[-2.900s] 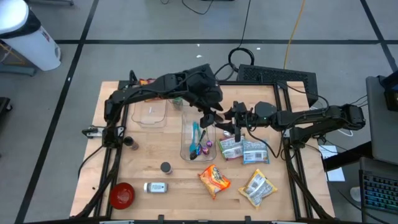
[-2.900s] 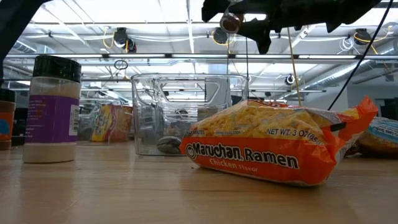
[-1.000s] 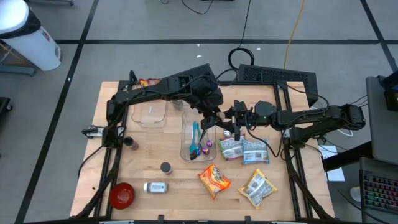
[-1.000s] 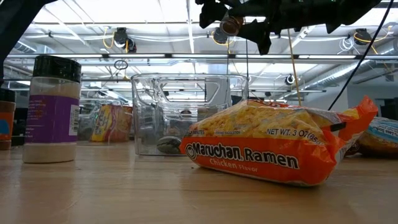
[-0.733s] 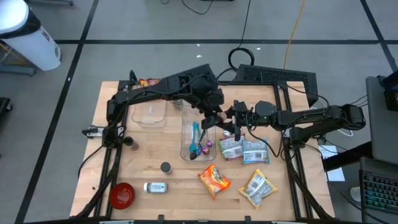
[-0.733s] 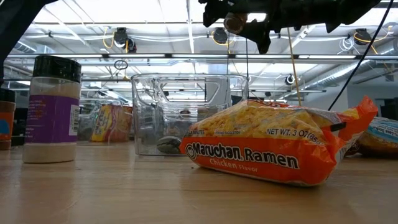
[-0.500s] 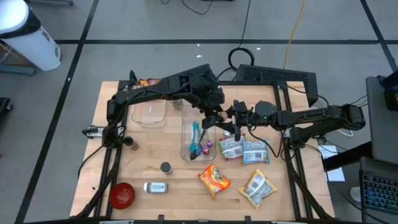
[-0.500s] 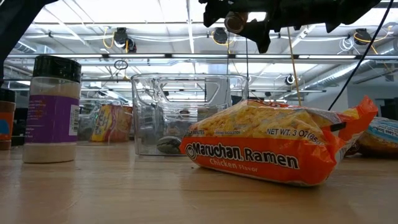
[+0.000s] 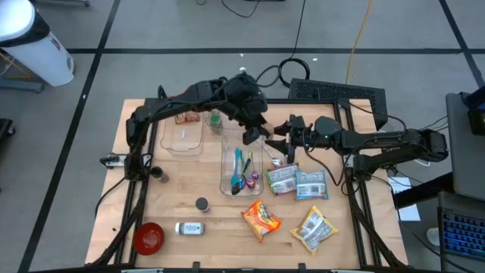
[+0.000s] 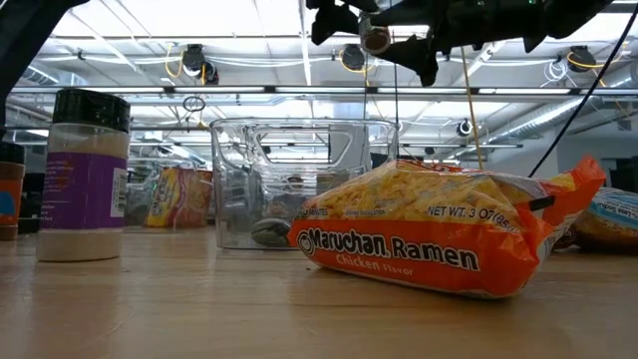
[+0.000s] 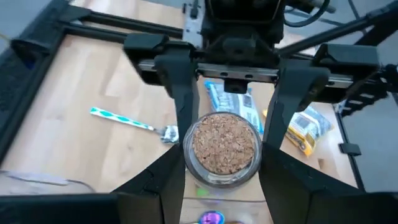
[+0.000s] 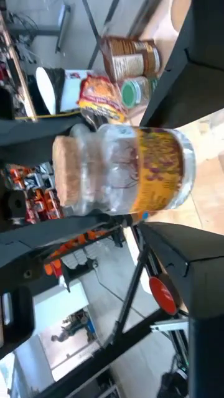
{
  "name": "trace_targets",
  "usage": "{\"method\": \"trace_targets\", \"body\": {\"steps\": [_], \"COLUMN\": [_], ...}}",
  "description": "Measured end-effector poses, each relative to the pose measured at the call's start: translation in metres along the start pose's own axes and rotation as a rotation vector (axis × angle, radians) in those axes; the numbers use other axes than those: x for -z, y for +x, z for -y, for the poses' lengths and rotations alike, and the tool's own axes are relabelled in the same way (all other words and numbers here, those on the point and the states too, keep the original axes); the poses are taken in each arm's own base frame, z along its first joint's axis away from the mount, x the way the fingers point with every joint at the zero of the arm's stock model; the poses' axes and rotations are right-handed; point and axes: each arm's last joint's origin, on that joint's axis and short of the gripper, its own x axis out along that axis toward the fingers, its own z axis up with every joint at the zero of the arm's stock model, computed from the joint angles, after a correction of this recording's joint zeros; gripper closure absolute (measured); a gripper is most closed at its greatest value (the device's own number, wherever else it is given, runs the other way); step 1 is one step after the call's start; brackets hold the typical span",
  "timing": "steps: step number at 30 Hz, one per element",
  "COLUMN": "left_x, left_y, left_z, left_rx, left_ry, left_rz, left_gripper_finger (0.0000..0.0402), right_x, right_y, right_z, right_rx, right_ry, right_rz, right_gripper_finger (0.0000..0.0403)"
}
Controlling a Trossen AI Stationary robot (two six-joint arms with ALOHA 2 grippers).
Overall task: Pick & Place Food Item
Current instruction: Put the brown seasoning bottle into the top right transparent bin
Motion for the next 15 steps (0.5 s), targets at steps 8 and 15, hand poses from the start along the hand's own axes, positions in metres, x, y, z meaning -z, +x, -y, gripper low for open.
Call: {"method": "trace_targets", "body": {"steps": [8, 15], "left_x": [0.001, 0.006], "left_y": [-0.012, -0.028], "left_z": [-0.017, -0.042], "left_rx": [-0.098, -0.168], "left_ry": [-0.029, -0.073], "left_rz": [-0.008, -0.031], "left_gripper_finger": [0.0227, 0.0227], "right_x": [-0.01, -0.01], "right_y": [-0.015, -0.026], "right_z": [0.006, 0.011], "right_rx": [0.025, 0.086], "right_ry": [-0.005, -0.015], "right_rz": [0.003, -0.054], "right_gripper_finger": [0.016, 0.0159]}}
